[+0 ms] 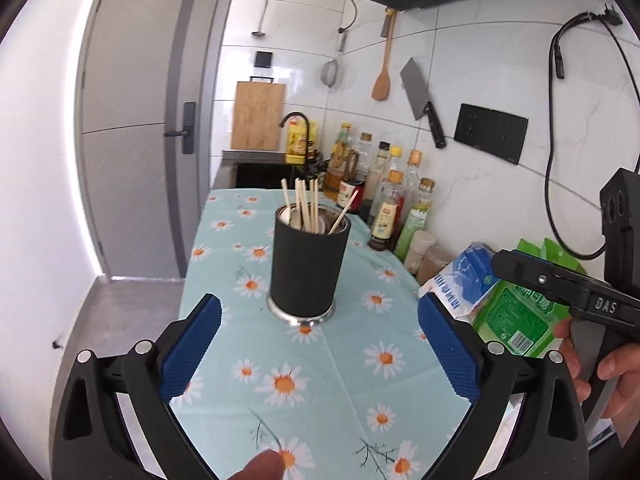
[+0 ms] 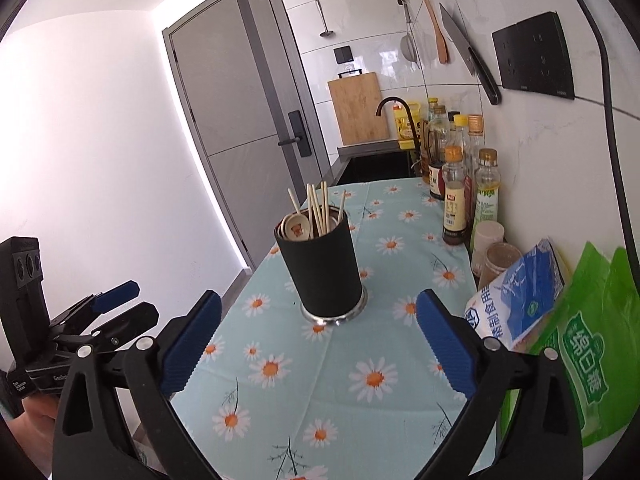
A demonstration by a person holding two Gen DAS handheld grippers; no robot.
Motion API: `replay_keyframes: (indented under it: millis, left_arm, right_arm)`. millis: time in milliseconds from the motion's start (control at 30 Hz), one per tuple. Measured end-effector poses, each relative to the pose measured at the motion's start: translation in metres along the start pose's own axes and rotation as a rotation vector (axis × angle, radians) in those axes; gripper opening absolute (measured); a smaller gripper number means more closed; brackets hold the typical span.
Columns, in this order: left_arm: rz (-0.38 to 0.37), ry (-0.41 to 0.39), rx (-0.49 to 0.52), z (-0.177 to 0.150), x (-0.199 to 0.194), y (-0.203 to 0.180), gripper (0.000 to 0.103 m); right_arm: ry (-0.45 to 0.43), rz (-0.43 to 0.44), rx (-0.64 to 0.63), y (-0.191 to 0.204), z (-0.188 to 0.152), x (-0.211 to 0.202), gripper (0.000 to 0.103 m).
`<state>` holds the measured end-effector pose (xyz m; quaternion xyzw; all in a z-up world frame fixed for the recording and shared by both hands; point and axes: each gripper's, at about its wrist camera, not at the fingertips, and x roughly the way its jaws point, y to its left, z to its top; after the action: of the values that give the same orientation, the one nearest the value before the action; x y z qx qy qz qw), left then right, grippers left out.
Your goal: Organize utensils
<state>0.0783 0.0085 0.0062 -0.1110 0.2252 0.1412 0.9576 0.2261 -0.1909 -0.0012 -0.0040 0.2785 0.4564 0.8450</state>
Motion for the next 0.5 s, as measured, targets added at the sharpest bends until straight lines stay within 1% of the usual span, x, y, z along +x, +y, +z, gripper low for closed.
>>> replay_keyframes:
  millis: [200,267,500]
  left_arm:
    - [0.034,0.024,-0.002,-0.014,-0.008,-0.010,0.096]
    - [0.030,0.028,-0.009,-0.018,-0.009,-0.012,0.096]
    - [0.039,0.045,-0.005,-0.023,0.002,-0.012,0.096]
  right_arm:
    - [0.025,-0.009,-0.035,0.001,-0.015,-0.005,0.098]
    - [0.028,-0.009,-0.036,-0.001,-0.018,-0.006,0.098]
    - [0.047,-0.013,-0.036,-0.003,-0.024,0.004,0.098]
